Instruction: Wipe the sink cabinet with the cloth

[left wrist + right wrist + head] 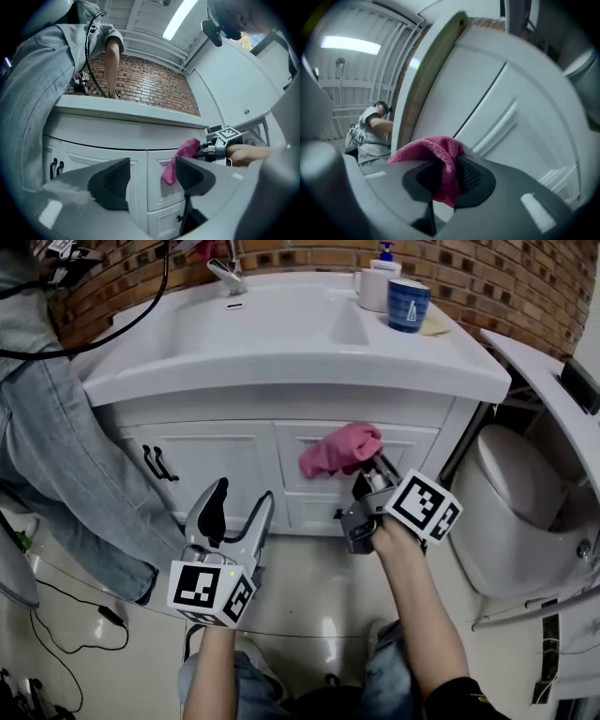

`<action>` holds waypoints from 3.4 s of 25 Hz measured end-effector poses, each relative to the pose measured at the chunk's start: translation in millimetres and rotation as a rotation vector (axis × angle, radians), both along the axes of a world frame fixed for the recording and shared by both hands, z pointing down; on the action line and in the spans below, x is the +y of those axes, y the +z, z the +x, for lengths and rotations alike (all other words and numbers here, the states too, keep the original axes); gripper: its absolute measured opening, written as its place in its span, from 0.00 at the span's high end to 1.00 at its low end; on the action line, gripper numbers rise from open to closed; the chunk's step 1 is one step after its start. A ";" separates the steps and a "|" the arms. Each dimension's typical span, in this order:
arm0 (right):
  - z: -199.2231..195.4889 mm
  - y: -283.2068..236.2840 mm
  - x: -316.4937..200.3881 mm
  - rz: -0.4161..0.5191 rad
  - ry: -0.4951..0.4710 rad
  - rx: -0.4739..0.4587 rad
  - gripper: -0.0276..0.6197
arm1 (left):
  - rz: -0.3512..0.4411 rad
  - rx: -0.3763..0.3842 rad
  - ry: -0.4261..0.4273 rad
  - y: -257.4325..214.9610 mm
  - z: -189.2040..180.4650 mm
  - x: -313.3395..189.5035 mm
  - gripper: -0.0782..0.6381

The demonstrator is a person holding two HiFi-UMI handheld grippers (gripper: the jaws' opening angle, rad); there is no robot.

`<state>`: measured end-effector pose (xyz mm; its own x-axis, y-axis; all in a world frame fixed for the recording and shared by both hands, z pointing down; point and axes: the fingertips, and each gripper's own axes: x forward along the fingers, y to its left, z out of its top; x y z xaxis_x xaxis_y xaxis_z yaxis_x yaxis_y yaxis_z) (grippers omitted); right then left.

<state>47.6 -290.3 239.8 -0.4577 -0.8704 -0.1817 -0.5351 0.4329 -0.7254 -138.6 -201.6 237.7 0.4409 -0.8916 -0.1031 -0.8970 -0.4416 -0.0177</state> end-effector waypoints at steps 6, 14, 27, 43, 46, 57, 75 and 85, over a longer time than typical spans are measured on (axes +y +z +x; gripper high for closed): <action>141.1 10.6 16.1 -0.025 0.324 -0.076 0.88 | 0.003 0.059 0.051 -6.9 24.5 1.7 0.47; -39.0 29.9 11.4 -0.041 -0.086 0.038 0.88 | 0.027 0.053 -0.072 -13.5 -4.4 0.0 0.47; -25.9 43.0 -6.0 -0.121 0.040 -0.011 0.88 | -0.025 -0.054 -0.048 8.6 2.6 -4.4 0.47; 20.3 59.7 13.2 -0.155 0.045 0.081 0.88 | 0.010 0.050 -0.049 -9.0 22.2 -11.7 0.47; -73.3 69.3 25.9 -0.135 -0.180 0.196 0.88 | 0.007 0.086 -0.098 -11.2 -1.7 -12.7 0.47; -75.7 84.3 8.7 -0.220 -0.166 -0.052 0.88 | 0.012 0.058 -0.124 -14.2 -24.4 -7.8 0.47; 52.1 132.1 7.1 -0.365 0.107 0.058 0.88 | 0.035 0.099 -0.071 -21.5 7.4 -10.4 0.47; -117.9 163.1 -15.6 -0.297 -0.360 -0.208 0.88 | 0.027 0.055 -0.108 -19.4 -1.1 -4.8 0.47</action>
<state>-70.2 -305.9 402.9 -0.7188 -0.6917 -0.0691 -0.2213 0.3220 -0.9205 -139.7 -206.5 218.4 0.3358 -0.9301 -0.1488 -0.9392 -0.3426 0.0222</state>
